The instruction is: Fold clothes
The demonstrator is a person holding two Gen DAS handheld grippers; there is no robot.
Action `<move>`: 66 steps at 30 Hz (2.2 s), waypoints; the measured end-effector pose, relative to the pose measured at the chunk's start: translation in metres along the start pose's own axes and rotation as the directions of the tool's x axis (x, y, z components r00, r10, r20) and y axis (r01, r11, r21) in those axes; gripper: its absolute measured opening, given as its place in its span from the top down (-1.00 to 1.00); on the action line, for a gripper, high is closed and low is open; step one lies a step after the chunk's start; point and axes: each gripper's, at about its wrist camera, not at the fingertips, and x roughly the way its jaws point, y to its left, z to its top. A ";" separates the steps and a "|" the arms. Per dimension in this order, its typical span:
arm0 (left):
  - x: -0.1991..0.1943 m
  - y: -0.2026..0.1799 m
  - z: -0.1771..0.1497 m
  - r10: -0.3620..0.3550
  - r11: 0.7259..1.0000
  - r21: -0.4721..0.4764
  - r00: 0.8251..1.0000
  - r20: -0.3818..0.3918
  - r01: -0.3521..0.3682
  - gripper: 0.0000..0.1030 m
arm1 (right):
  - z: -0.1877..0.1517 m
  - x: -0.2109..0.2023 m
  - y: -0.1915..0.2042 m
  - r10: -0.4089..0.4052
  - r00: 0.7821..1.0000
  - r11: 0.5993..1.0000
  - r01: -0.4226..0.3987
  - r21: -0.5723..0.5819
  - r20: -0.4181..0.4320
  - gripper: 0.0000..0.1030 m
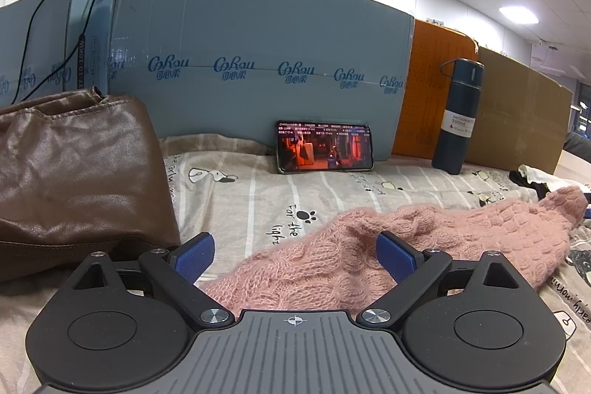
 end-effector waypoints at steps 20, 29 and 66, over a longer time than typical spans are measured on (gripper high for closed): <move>-0.001 -0.002 0.000 -0.009 1.000 0.002 1.000 0.003 0.009 -0.87 | -0.005 0.022 0.017 0.044 0.996 0.992 -0.052 -0.113 -0.073 0.18; 0.000 -0.002 -0.001 -0.014 1.000 0.002 1.000 0.000 0.014 -0.87 | -0.012 0.013 0.040 0.041 0.999 0.980 -0.044 -0.194 -0.023 0.65; -0.009 -0.005 0.001 -0.032 0.999 0.014 0.999 0.032 0.032 -0.88 | -0.018 0.022 0.104 -0.105 0.984 0.992 0.093 -0.087 -0.145 0.79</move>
